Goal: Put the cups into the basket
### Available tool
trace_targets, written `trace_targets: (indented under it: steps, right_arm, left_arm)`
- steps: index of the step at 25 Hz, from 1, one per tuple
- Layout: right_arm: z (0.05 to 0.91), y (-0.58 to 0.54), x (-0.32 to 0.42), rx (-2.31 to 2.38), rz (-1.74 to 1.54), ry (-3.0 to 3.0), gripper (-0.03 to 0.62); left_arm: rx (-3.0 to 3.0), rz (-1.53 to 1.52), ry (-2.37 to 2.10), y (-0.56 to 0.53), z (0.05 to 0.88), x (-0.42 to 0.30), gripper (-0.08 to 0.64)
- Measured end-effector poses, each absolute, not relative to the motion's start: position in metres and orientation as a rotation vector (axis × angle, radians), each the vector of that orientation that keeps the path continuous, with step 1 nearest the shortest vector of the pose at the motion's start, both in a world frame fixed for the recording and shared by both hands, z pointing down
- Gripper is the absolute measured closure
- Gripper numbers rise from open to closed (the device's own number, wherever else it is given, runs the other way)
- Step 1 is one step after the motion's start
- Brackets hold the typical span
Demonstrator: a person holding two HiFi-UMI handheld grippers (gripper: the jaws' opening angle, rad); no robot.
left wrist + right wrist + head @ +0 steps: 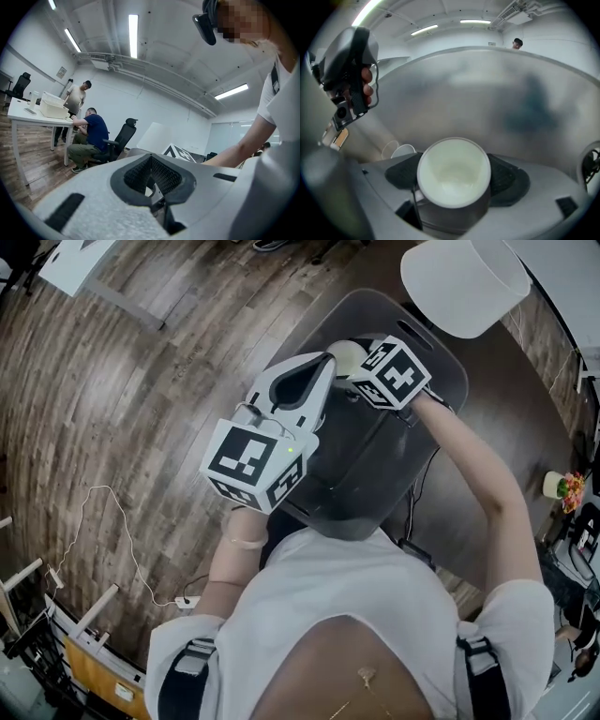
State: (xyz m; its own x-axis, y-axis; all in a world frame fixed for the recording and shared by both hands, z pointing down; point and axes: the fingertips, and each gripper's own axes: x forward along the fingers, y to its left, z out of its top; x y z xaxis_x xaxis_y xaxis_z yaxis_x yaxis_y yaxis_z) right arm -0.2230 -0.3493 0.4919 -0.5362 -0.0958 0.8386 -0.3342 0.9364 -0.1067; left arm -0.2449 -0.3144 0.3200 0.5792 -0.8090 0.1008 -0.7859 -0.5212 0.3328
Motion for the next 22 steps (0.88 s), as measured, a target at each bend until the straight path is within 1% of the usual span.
trace_targets:
  steps: [9,22]
  right_arm:
    - [0.531,-0.346,-0.219,0.236,0.336,-2.074,0.189]
    - [0.538,-0.337,-0.225,0.195,0.256,-2.103,0.189]
  left_arm:
    - [2.472,-0.088,-1.306,-0.313,0.321,-0.242,0.551]
    - [2.485,-0.084,-1.296,-0.313,0.322,-0.238,0.551]
